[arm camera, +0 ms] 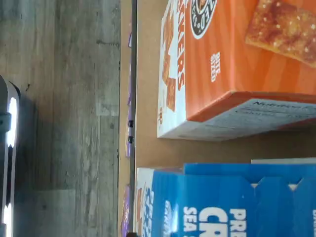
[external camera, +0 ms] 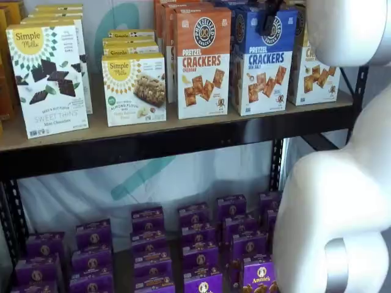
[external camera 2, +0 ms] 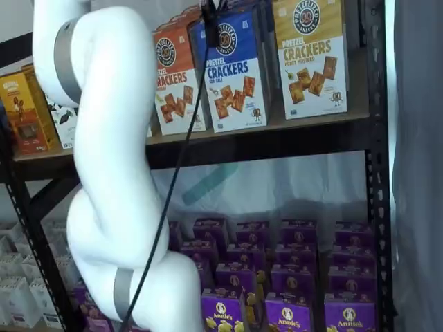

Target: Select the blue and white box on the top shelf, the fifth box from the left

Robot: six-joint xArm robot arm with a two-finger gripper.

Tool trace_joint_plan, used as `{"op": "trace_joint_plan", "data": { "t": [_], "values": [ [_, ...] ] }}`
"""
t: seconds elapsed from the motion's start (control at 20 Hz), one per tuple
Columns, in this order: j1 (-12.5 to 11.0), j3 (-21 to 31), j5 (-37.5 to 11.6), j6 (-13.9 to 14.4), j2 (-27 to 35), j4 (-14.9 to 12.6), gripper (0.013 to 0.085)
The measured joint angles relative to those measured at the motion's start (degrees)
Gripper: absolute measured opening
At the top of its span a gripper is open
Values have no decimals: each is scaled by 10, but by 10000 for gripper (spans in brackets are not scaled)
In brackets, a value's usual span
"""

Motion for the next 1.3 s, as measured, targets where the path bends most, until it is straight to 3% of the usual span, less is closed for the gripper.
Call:
{"op": "trace_joint_plan", "data": {
  "t": [0.35,0.85,0.95,1.3],
  "values": [
    [11,6,-5,4,-1,-19,850],
    [16,13,-10,8,-4,-19,850],
    [17,14,-12,9,-5,-19,770],
    [18,13,-11,11,-5,-20,770]
  ]
}}
